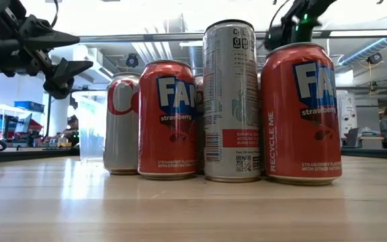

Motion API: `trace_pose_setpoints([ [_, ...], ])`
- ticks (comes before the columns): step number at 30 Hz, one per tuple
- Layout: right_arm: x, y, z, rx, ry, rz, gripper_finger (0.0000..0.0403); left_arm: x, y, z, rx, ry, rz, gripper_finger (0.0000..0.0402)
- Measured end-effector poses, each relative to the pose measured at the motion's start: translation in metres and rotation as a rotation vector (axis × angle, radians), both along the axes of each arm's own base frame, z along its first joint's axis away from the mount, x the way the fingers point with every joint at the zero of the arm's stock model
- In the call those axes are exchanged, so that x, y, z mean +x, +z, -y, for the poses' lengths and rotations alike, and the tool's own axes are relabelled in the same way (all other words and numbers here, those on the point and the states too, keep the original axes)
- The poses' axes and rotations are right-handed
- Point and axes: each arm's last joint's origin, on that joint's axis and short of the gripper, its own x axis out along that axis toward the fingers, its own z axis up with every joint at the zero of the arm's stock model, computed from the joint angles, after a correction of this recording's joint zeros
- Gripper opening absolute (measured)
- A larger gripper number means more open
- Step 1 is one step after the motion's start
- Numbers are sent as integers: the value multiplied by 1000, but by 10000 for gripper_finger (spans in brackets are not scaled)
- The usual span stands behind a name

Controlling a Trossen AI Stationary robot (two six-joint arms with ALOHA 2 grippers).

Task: Sort soda cans
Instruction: Put the white-pink soda can into the right white bin

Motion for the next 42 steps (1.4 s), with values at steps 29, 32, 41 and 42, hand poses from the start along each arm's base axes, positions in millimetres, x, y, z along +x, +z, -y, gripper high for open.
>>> trace_pose_setpoints([
  [29,146,61,-317,-69,339,591,368,1,-1,0,-1,0,-12,230],
  [32,159,47,-338,-51,352,491,368,1,-1,0,-1,0,-13,230],
  [41,180,21,-375,-53,376,262,368,1,-2,0,-2,0,-18,230],
  [42,182,18,-376,-49,370,246,368,1,-2,0,-2,-1,-18,230],
])
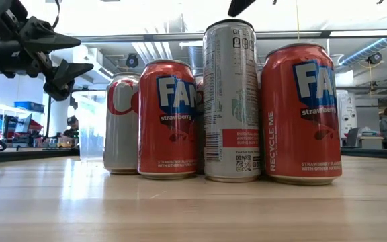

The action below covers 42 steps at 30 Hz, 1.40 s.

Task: Sort soda cans
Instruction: Put the white-pink soda can into the right white bin

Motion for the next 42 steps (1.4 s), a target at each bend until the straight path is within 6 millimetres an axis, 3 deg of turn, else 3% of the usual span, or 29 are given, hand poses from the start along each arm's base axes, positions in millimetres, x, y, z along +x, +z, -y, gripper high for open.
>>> trace_pose_setpoints([
  [10,13,-35,-8,69,-23,-121,368,0,0,0,0,0,-1,230],
  [27,32,-69,-7,69,-74,-159,368,0,0,0,-32,-1,-4,230],
  [33,33,-72,-6,70,-80,-165,366,0,2,0,-73,2,15,230],
  [42,33,-83,0,97,-117,-197,286,0,9,0,-77,9,93,230],
])
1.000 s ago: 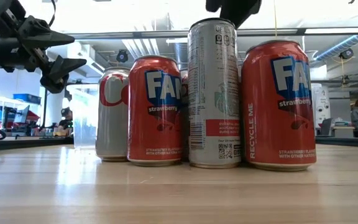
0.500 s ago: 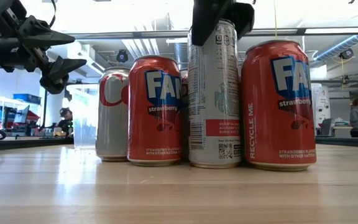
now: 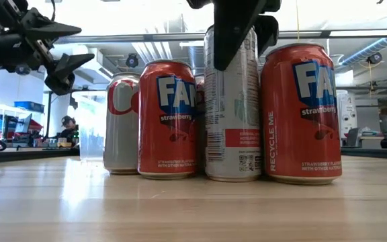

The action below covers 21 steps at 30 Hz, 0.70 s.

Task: Sort soda cans
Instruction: Put the white-pink soda can into the right white bin

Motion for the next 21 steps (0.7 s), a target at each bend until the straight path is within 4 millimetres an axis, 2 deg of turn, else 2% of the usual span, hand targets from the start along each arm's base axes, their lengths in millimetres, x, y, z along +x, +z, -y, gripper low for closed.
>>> trace_pose_setpoints([
  [4,0,3,0,1,10,2,245,-1,4,0,-13,-2,37,230],
  [9,-1,17,-1,51,33,17,243,-1,8,0,-34,-6,81,230],
  [15,-10,62,3,148,64,94,259,-1,8,0,-43,-8,87,230],
  [21,-27,127,30,205,47,255,249,1,9,-2,-112,52,89,230],
])
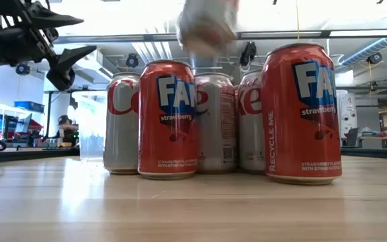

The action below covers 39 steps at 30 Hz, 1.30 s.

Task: Sort soda cans
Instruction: Put the white-pink soda can into the right white bin

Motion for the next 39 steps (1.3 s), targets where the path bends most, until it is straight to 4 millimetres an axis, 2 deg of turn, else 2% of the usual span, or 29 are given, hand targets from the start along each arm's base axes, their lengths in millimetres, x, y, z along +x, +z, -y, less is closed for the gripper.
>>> trace_pose_setpoints([
  [4,-19,43,28,-86,-81,159,252,3,-3,-3,-19,95,-33,230],
  [8,-49,75,66,-216,-258,245,253,5,-2,-4,-45,109,-26,230],
  [11,-79,87,101,-297,-411,195,250,7,0,-4,-157,82,14,230],
  [14,-104,89,132,-338,-560,84,249,7,5,-6,-283,108,90,230],
  [17,-120,83,157,-341,-668,-32,249,8,17,-6,-281,96,157,230],
  [20,-123,76,176,-297,-685,-50,249,9,44,-5,-201,91,196,230],
  [25,-129,52,201,-314,-715,-199,249,16,96,-5,-40,116,201,230],
  [31,-125,21,217,-321,-688,-286,251,34,139,-5,100,121,-33,230],
  [39,-111,-32,229,-265,-731,-349,249,52,168,-7,202,110,-357,230],
])
